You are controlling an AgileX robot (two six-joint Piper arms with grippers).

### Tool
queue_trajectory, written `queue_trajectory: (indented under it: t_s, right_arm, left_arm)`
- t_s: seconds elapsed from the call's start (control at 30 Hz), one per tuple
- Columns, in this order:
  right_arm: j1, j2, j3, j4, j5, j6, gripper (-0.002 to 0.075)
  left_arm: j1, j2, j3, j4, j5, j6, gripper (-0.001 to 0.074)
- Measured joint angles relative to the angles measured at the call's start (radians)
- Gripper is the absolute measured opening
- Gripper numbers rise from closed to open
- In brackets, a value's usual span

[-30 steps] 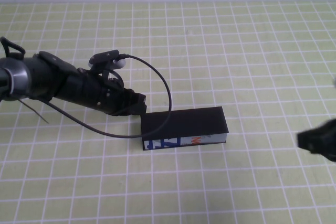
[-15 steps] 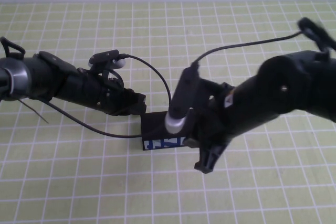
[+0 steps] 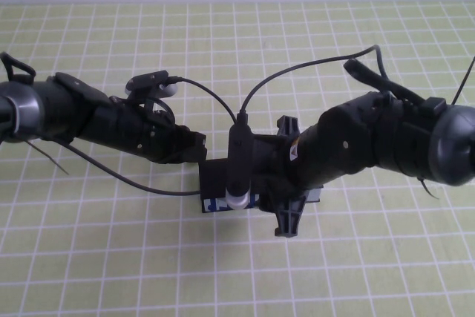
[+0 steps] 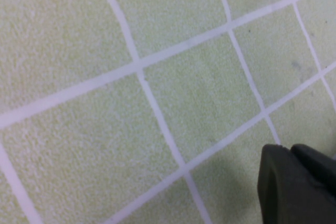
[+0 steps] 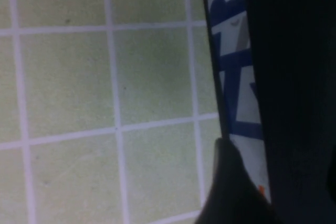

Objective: Take glasses out of glasses case
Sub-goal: Pick up the glasses from the glasses case

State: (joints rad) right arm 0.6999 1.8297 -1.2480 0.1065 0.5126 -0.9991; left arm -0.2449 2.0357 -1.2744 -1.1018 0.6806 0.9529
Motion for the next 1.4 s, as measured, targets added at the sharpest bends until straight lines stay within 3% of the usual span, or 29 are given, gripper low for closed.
queue_trajectory:
  t_s: [0.43, 0.6, 0.67, 1.17, 1.4]
  right_arm:
    - [0.0, 0.053, -0.002, -0.098, -0.082, -0.002, 0.0216]
    - [0.002, 0.053, -0.002, -0.106, -0.086, -0.004, 0.0064]
    - [0.002, 0.051, -0.003, -0.106, -0.086, 0.001, 0.0043]
    - [0.002, -0.024, -0.01, -0.118, -0.088, 0.062, 0.0001]
    - [0.002, -0.025, -0.01, -0.122, -0.1, 0.071, -0.0001]
  left_arm:
    - [0.0, 0.0, 0.0, 0.0, 0.002, 0.01, -0.0004]
    - [0.0, 0.0, 0.0, 0.0, 0.006, 0.023, -0.0004]
    - [0.0, 0.0, 0.0, 0.0, 0.004, 0.027, -0.0004]
    - [0.004, 0.002, 0.0, 0.0, 0.015, 0.029, -0.0004]
    - [0.088, -0.118, 0.0, 0.004, 0.056, 0.033, -0.0004]
